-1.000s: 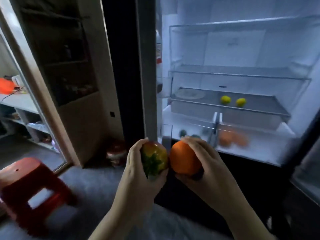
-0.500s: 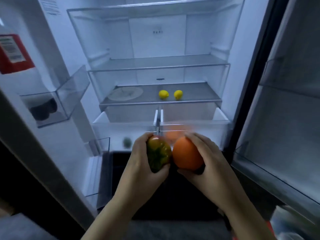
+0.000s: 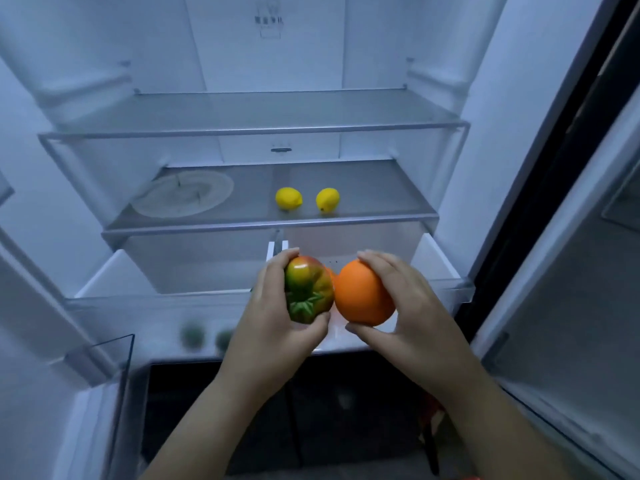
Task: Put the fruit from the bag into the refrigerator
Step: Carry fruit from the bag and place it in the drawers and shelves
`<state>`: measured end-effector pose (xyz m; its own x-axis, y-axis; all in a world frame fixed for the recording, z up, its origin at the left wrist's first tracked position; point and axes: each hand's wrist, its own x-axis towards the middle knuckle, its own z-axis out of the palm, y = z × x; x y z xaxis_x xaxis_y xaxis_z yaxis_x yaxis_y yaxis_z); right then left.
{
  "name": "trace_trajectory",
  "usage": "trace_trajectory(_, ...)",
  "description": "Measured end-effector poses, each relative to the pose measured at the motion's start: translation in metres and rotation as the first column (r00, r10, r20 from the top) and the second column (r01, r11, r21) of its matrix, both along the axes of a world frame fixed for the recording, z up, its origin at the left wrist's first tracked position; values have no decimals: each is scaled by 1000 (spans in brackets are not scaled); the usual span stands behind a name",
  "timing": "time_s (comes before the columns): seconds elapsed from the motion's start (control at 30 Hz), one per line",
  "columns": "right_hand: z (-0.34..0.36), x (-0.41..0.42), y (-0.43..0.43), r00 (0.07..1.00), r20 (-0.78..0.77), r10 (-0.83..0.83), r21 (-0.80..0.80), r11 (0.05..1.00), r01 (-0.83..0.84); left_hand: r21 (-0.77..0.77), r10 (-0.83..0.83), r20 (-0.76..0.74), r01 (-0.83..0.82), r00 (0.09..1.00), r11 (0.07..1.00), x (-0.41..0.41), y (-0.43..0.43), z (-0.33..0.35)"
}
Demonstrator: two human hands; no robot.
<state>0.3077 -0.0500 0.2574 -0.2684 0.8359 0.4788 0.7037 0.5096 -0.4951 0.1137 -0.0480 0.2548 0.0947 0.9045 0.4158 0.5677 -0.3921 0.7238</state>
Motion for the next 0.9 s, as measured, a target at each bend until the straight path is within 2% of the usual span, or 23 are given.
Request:
trace_trajectory(0.27, -5, 45, 89, 999, 12, 52, -64, 997, -52, 16, 41, -14, -41, 999, 999, 34, 74, -2)
trace_trajectory(0.4, -15, 64, 125, 999, 50, 4, -127, 992, 2, 54, 72, 0, -72, 997, 996, 43, 97, -1)
trace_trajectory(0.57, -40, 72, 171, 993, 118, -13, -275, 960, 46, 114, 52, -24, -49, 998, 992, 48, 126, 17)
trace_trajectory(0.67, -52, 70, 203, 970, 242, -7, -401, 910, 107, 146, 28, -50, -21, 998, 989, 50, 142, 36)
trace_trajectory(0.77, -65, 62, 228, 889, 458, 17, -497, 834, 241, 170, -5, -76, 18, 997, 985, 51, 156, 51)
trace_trajectory(0.83, -75, 51, 238, 754, 648, 106, -528, 776, 345, 178, -25, -92, 41, 995, 983, 51, 165, 57)
trace_trajectory(0.9, -89, 41, 243, 613, 762, 212, -531, 745, 403, 183, -42, -107, 61, 993, 981, 52, 172, 62)
